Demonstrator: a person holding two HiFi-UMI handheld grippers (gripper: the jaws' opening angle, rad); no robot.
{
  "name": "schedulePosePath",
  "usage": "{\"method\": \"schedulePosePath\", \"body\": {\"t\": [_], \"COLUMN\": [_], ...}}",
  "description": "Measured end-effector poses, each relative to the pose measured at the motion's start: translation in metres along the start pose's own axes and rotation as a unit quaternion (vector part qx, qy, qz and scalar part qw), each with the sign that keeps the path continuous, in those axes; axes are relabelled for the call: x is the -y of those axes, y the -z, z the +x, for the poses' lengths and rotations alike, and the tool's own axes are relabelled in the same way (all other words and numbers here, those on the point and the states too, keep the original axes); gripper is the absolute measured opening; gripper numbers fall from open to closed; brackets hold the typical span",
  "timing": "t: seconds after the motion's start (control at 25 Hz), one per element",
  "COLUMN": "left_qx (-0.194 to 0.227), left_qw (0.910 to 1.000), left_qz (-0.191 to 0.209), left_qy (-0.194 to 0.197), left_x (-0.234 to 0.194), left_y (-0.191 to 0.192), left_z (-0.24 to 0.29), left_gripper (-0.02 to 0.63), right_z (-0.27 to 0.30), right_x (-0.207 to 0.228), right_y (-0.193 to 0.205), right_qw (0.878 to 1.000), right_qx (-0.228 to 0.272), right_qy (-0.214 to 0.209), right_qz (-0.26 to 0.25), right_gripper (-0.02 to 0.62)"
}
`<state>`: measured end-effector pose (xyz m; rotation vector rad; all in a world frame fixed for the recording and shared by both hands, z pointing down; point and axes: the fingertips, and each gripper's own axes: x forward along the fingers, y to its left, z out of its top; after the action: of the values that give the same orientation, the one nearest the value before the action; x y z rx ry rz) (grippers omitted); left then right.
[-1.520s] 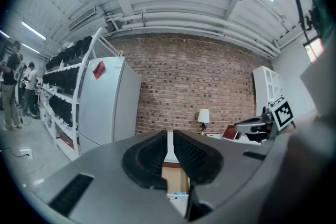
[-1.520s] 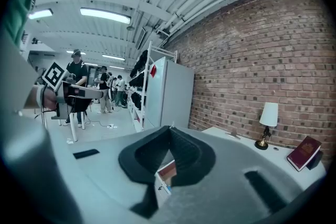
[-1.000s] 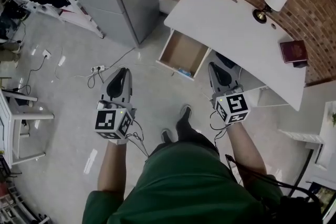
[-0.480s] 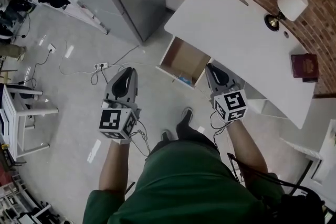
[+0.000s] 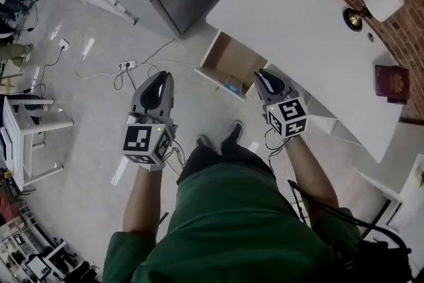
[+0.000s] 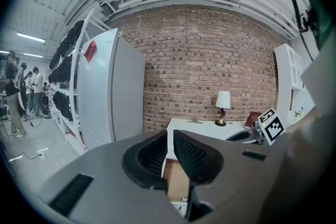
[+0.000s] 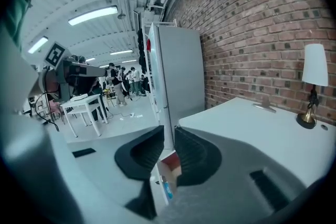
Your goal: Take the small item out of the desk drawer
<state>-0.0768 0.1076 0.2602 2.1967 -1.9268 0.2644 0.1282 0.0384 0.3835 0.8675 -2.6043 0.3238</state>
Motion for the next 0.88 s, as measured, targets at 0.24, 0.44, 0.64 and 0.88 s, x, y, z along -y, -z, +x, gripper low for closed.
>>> {"method": "schedulePosePath", "body": {"t": [0.24,0.44,0.64,0.88], "left_qx": [-0.022,-0.035,-0.044,-0.076], "left_qw": [0.9996,0.9982,0.9937,0.982], "left_qz": [-0.011,-0.014,-0.004,0.014], "left_qy": [0.012,0.048,0.103,0.172], "left_x": [-0.008,-0.018,-0.029,-0.043], "left_y": [0.018,0.029,0.035,0.065], "left_z": [0.014,0.036,0.065,0.095], "left_gripper": [0.033,0.033,0.034,0.032], "right_z": [0.023,0.038,0.048,0.07], "right_x": [-0.003,-0.01,-0.015,-0.019], "right_y": [0.031,0.06,0.071,0.089], "right_qw": [0.999,0.996,0.992,0.985], "right_qx": [-0.045,-0.088,-0.113,-0.157], "right_qy": [-0.004,0.006,0.037,0.065], "right_qz": [0.009,0.023,0.037,0.043], "right_gripper": [0.103,0.131,0.146,0.153]}}
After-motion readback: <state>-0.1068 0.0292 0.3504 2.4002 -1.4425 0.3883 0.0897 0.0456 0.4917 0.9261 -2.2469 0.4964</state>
